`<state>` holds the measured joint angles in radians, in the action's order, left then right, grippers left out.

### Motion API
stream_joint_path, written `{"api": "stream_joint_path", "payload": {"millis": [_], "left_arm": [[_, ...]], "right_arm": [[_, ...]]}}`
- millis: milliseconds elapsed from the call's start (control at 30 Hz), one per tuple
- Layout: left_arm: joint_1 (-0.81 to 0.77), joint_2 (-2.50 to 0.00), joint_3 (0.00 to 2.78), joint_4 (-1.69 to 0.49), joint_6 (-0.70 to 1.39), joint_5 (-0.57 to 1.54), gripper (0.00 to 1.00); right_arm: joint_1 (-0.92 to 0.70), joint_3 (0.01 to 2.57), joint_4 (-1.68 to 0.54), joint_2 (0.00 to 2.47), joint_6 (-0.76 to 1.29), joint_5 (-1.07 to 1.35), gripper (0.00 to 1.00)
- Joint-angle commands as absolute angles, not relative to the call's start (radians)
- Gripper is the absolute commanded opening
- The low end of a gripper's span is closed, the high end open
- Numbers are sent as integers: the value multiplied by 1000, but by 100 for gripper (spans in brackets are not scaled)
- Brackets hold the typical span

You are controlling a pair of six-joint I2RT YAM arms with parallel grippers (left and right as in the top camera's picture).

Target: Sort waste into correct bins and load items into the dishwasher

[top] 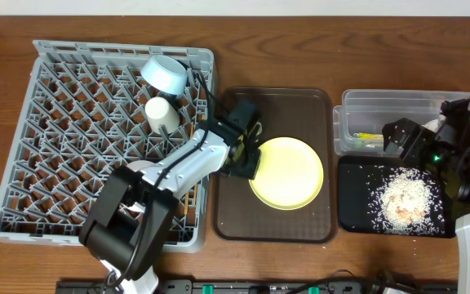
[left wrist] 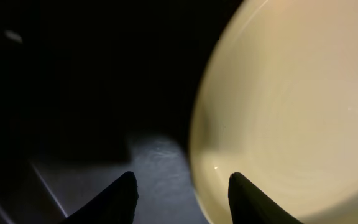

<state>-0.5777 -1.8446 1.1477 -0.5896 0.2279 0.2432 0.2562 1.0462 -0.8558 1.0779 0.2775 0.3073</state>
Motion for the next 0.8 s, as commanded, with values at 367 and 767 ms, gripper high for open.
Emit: {"api": "stream_joint_path", "payload": {"millis": [367,767], "left_arm": [[-591,-1876,1000,-358,264,222,45],[-642,-1876,957,-327,318,144,36]], "right_arm": [[261,1056,-857,1073,273,315,99],[261,1056,-857,1073,273,315,99]]}}
